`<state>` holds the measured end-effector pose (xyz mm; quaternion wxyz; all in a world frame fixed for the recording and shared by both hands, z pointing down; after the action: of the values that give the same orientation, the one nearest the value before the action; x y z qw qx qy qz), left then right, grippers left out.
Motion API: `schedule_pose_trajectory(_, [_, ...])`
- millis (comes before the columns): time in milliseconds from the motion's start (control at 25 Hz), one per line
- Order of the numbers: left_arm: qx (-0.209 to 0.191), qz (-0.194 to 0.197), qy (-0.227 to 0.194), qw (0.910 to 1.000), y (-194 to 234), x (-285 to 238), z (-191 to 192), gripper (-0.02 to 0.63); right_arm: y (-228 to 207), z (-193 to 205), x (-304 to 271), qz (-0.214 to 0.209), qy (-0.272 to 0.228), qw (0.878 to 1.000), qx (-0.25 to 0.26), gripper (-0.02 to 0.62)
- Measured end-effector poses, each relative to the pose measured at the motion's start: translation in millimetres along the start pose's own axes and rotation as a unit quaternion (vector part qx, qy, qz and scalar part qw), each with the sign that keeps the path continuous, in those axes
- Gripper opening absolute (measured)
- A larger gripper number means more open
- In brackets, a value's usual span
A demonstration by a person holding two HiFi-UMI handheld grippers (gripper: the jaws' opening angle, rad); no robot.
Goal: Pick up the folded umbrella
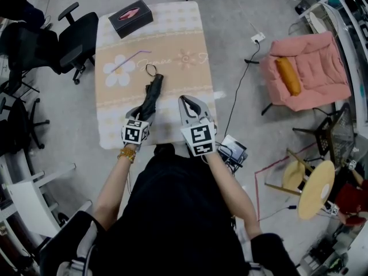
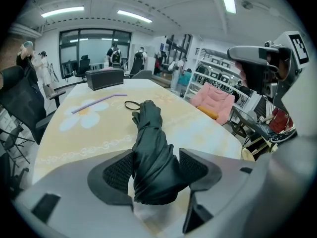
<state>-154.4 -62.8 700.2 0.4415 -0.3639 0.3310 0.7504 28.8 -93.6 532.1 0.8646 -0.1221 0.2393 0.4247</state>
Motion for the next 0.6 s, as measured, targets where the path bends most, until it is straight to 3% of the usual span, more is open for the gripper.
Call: schedule_pose_trajectory(600, [-0.004, 0.002, 0.028, 0.9996, 7.2, -26.1, -1.5, 0.282, -2.2, 0.5, -4.8, 0.004, 0.005, 1.000, 0.006, 0.017])
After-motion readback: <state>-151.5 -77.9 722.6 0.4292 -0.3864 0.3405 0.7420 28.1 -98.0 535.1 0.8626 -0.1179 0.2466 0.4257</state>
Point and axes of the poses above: the fingertips, and each gripper's own axes: x backward along the fingers, y to its left, z out of its underside, the point moved 5 cm from there along x, backward along the fingers, and after that the axes turned 8 degrees about y, right-handed, at the moved point
